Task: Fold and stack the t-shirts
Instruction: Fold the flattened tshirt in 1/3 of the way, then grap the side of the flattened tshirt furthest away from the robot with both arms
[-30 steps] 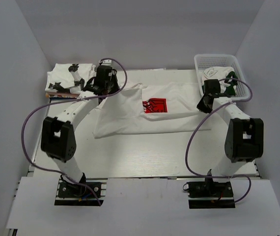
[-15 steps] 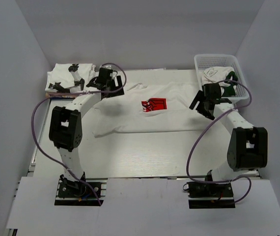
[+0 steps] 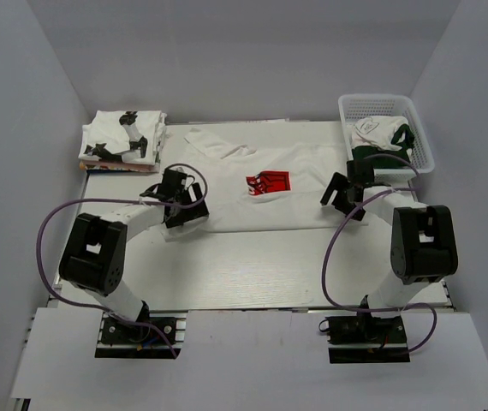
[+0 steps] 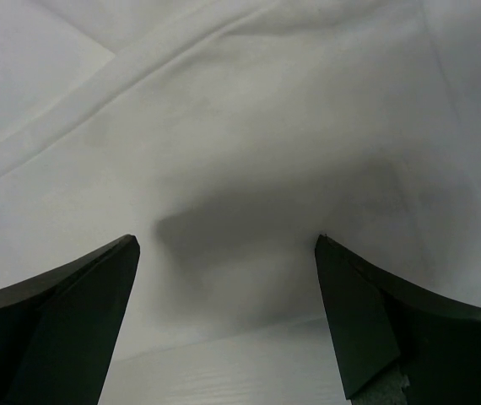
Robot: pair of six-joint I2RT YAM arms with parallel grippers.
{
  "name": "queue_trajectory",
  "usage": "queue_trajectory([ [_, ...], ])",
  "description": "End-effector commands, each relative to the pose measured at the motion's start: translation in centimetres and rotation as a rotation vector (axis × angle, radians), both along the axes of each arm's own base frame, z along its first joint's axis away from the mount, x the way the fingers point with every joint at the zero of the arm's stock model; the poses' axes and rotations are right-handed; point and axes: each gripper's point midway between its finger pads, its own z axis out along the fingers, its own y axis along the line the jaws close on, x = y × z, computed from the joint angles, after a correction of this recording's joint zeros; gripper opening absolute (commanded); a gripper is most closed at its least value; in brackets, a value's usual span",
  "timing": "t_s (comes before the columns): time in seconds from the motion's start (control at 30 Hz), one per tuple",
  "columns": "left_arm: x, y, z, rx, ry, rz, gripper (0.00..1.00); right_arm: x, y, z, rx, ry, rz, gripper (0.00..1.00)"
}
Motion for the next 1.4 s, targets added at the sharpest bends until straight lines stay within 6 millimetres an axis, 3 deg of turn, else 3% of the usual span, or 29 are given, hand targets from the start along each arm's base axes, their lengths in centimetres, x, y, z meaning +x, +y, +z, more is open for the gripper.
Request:
queue_trajectory([
  [0.0,-3.7,0.3,-2.4,-0.035,0.106,0.049,1.00,-1.1,0.0,-1.8,0.030,0.044,-0.023,0.90],
  [0.13,-7.7,2.3,-4.7,0.034,0.267,0.153,1.00,-5.5,-0.3,-2.9,0.039,0.093,-0.050,0.90],
  [0.2,-11.2,4.1,-5.5,0.123,0.402,0.199,1.00,-8.6,-0.5,-4.1,0.030,0.165,-0.036,0.90],
  [0.23,-11.9,4.4,-5.2,0.146,0.433,0.240,1.00,-9.4,-0.6,-4.3,0.019,0.181,-0.038,0.90],
  [0.27,-13.9,5.4,-5.2,0.208,0.500,0.257,1.00,-9.8,-1.0,-3.9,0.008,0.175,-0.047,0.90],
  [0.3,-14.6,5.5,-4.7,0.211,0.518,0.276,1.00,-12.2,-1.3,-4.6,-0.006,0.251,-0.048,0.90],
  [0.37,-16.8,6.1,-3.8,0.206,0.542,0.312,1.00,-13.2,-1.4,-3.8,-0.012,0.237,-0.053,0.90],
  [0.4,-18.1,6.5,-3.7,0.209,0.554,0.324,1.00,-15.5,-1.6,-4.2,-0.010,0.273,-0.069,0.90],
  [0.47,-19.6,6.4,-2.7,0.174,0.564,0.350,1.00,-17.4,-1.8,-3.6,-0.004,0.269,-0.077,0.90],
  [0.53,-19.6,6.1,-0.9,0.122,0.507,0.373,1.00,-18.4,-1.5,-2.5,0.020,0.227,-0.075,0.90],
  [0.57,-19.7,5.8,-0.3,0.091,0.493,0.365,1.00,-17.7,-1.2,-0.5,0.047,0.128,-0.066,0.90],
  [0.67,-18.0,4.7,2.7,0.000,0.384,0.357,1.00,-15.9,-0.4,3.0,0.099,-0.050,-0.030,0.90],
  [0.8,-11.1,5.0,6.9,-0.007,0.110,0.352,1.00,-12.2,-0.2,7.8,0.106,-0.248,-0.015,0.90],
  [0.93,-4.5,5.2,10.4,0.070,-0.035,0.348,1.00,-8.6,-0.3,12.0,0.081,-0.370,-0.004,0.90],
  [0.97,-2.3,4.9,12.5,0.075,-0.090,0.344,1.00,-7.7,-0.5,13.4,0.077,-0.403,-0.012,0.90],
  [1.0,-0.5,5.0,11.4,0.122,-0.069,0.345,1.00,-7.0,-0.9,13.3,0.057,-0.394,-0.033,0.90],
  [1.03,0.4,5.1,11.5,0.142,-0.055,0.337,1.00,-6.1,-1.0,15.1,0.059,-0.441,-0.040,0.90],
  [1.07,2.7,4.8,13.5,0.147,-0.107,0.338,1.00,-5.8,-1.1,15.3,0.056,-0.451,-0.046,0.90],
  [1.13,5.3,4.7,12.7,0.195,-0.094,0.349,1.00,-4.6,-1.1,16.5,0.052,-0.497,-0.053,0.90],
  [1.23,7.7,6.9,11.8,0.283,-0.090,0.378,1.00,-3.6,-1.6,17.1,0.038,-0.529,-0.076,0.90],
  [1.37,12.6,7.9,11.2,0.300,-0.156,0.367,1.00,-2.4,-1.8,17.3,0.021,-0.555,-0.078,0.90],
])
